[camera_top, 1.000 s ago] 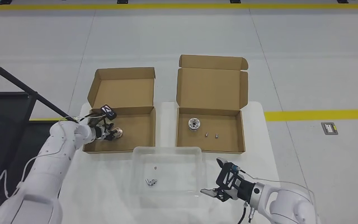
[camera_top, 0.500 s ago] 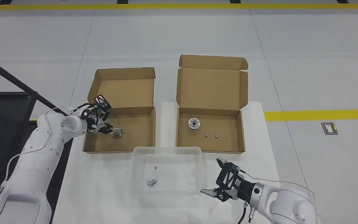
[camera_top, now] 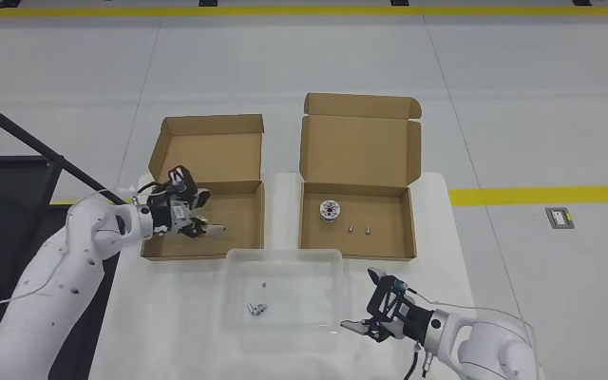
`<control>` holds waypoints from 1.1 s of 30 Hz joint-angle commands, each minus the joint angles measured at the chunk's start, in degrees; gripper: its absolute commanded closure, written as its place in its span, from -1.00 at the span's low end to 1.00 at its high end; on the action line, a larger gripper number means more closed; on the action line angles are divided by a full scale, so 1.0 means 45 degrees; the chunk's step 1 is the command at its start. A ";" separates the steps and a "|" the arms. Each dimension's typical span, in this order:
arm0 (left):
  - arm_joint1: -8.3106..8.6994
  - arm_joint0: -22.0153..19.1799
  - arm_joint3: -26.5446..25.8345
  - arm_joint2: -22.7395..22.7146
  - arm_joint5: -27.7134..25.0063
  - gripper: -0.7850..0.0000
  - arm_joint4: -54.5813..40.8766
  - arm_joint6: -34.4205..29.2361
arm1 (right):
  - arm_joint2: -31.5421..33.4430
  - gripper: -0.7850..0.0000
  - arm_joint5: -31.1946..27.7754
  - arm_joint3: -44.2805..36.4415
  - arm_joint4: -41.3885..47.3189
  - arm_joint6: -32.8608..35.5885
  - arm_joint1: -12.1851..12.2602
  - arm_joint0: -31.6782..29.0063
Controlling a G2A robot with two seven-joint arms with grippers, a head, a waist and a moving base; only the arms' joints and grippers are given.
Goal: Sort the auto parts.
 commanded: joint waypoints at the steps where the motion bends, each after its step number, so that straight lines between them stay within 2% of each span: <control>1: 0.0563 0.0483 -0.1405 -0.0086 -0.0001 -0.89 -0.0901 -0.0550 | 0.0000 -1.00 0.0000 0.0000 0.0000 -0.0001 0.0000 0.0000; 2: 0.0824 0.0709 -0.2070 -0.0113 -0.0001 -1.00 -0.1300 -0.0822 | 0.0000 -1.00 0.0000 0.0000 0.0000 -0.0001 0.0000 0.0000; 6: 0.1950 0.1661 -0.5048 -0.0118 -0.0001 -1.00 -0.2430 -0.1803 | 0.0000 -1.00 0.0000 0.0000 0.0000 -0.0001 0.0000 0.0000; 10: 0.3000 0.2329 -0.7455 -0.0176 -0.0001 -1.00 -0.2798 -0.2587 | 0.0000 -1.00 0.0000 0.0000 0.0000 -0.0001 0.0000 0.0000; 13: 0.3657 0.2713 -0.8705 -0.0091 -0.0001 -1.00 -0.3329 -0.2862 | 0.0000 -1.00 0.0000 0.0000 0.0000 -0.0001 0.0000 0.0000; 15: 0.4005 0.2919 -0.8990 0.0133 -0.0001 -1.00 -0.3977 -0.3311 | 0.0000 -1.00 0.0000 0.0000 0.0000 -0.0001 0.0000 0.0000; 25: 0.4050 0.2960 -0.8984 0.0205 -0.0001 -1.00 -0.4236 -0.3386 | 0.0000 -1.00 0.0000 0.0000 0.0000 -0.0001 0.0000 0.0000; 27: 0.4043 0.3069 -0.9043 0.0245 0.0329 -1.00 -0.3993 -0.3523 | 0.0000 -1.00 0.0000 0.0000 0.0000 -0.0001 0.0000 0.0000; 29: 0.4006 0.3300 -0.9505 0.0487 0.0821 -1.00 -0.3855 -0.4016 | 0.0000 -1.00 0.0000 0.0000 0.0000 -0.0001 0.0000 0.0000; 33: 0.3924 0.3371 -1.0879 0.0974 0.2214 -1.00 -0.3885 -0.6047 | 0.0000 -1.00 0.0000 0.0000 0.0000 -0.0001 0.0000 0.0000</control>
